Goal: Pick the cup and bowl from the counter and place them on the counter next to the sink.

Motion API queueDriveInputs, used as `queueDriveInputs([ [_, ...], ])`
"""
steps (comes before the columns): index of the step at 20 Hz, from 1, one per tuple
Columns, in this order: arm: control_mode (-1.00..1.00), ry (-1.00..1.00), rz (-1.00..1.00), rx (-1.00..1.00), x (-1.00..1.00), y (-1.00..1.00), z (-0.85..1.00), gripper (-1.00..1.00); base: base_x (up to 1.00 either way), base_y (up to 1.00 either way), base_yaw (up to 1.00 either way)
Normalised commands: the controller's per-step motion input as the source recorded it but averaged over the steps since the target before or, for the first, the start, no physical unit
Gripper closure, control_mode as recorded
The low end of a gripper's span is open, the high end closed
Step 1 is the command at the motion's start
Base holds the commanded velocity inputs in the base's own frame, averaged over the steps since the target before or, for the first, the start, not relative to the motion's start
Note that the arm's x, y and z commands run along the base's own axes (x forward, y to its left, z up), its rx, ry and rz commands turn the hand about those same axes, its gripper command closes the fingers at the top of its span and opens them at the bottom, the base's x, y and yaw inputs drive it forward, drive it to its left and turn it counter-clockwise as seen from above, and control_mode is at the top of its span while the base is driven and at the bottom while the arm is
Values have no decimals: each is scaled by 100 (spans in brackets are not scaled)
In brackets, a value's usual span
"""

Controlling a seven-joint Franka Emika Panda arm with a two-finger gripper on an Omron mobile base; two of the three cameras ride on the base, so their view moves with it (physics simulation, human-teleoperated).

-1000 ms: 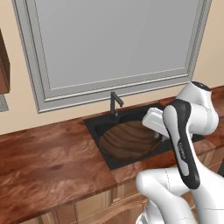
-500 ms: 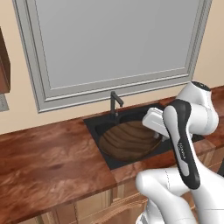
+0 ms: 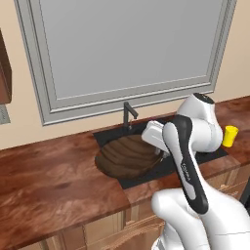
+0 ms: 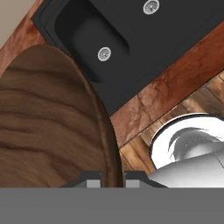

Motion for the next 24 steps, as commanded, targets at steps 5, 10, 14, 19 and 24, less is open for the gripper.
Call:
queueDriveInputs([
  [5, -100, 0, -5, 0, 18, 35, 0, 100, 0, 0, 0],
  [10, -100, 0, -3, 0, 33, 19, -13, 100, 0, 0, 0],
  [14, -100, 0, -2, 0, 21, 21, -23, 100, 0, 0, 0],
  [19, -100, 0, 0, 0, 15, 49, -38, 100, 0, 0, 0],
  [24, -100, 1, 0, 0, 11, 45, -45, 100, 0, 0, 0],
])
